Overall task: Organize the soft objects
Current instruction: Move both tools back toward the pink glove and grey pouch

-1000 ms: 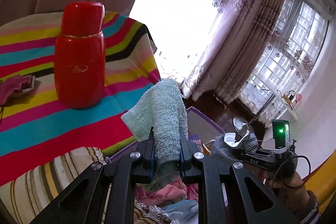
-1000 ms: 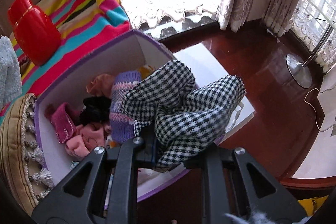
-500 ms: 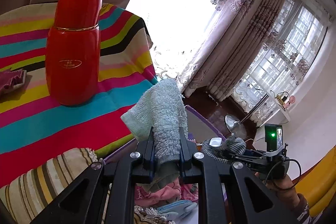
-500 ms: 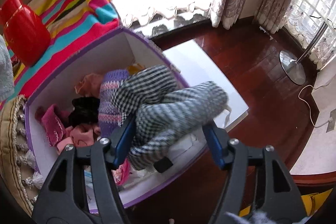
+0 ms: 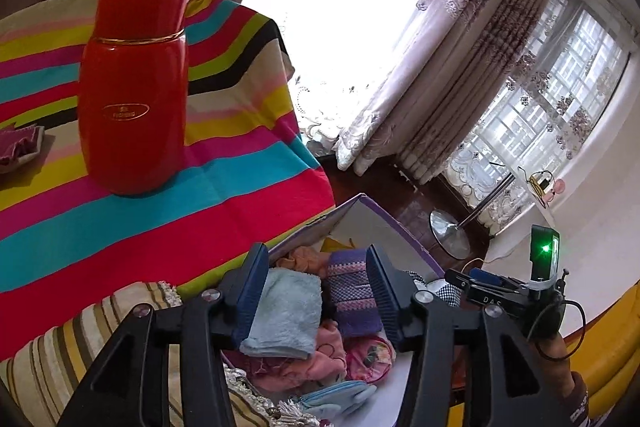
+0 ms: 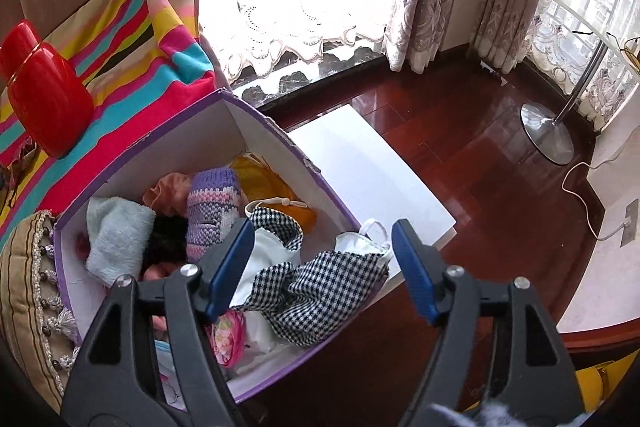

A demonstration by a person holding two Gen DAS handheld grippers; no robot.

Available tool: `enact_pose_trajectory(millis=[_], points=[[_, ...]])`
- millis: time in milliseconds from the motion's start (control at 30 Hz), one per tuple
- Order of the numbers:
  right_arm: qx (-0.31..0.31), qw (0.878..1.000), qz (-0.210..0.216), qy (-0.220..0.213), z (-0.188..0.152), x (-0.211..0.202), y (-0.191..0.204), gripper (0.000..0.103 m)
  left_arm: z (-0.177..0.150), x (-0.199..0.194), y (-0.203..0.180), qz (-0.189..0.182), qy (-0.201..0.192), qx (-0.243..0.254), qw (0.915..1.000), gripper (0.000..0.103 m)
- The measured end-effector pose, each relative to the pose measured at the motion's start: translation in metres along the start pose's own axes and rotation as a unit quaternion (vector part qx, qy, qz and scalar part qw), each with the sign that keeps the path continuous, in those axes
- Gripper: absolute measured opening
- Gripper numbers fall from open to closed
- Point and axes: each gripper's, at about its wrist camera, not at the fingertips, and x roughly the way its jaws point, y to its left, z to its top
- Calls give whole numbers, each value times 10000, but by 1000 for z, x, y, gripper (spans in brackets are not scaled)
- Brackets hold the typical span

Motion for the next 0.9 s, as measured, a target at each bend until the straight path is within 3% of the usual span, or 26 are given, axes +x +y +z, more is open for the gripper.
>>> enact_pose_trajectory(millis=[467,733,900], points=[[-66,9999,9,-129,11,-12,6,74,-2,-18,19,141,-167,-213,9995,52],[-337,9990,280,-113,10,-21,44,74,-5,-39,50,382,-390,-547,9970,52],[-680,9953,683,-117,9,-27,84,74,-9,-58,73,631,-518,-733,9940,52]])
